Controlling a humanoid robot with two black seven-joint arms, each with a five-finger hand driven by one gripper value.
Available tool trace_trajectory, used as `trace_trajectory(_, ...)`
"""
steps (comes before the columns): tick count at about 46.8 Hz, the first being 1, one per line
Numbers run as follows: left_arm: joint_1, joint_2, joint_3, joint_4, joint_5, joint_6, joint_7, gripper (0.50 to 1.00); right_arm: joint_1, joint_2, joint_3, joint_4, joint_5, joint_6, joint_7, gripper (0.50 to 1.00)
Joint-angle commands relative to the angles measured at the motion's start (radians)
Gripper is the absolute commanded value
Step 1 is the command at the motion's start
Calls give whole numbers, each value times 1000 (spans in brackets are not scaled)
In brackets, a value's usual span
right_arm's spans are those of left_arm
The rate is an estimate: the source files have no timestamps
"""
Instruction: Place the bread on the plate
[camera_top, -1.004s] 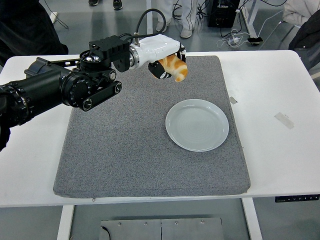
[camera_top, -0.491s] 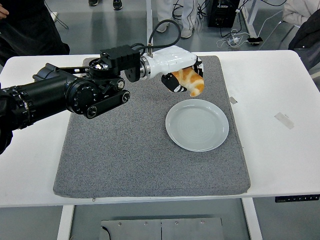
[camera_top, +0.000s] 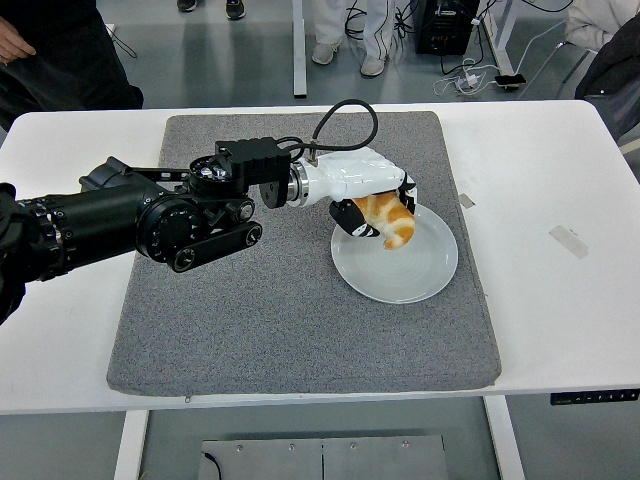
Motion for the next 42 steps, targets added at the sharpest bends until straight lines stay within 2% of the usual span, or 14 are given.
trace_trajectory(1, 17, 0, 5, 0, 16, 1, 0, 500, 0, 0, 0, 0, 0, 0, 0, 1000)
trace_trajectory(42, 66, 0, 13, 0, 27, 6, 0, 500, 0, 0, 0, 0, 0, 0, 0, 1000)
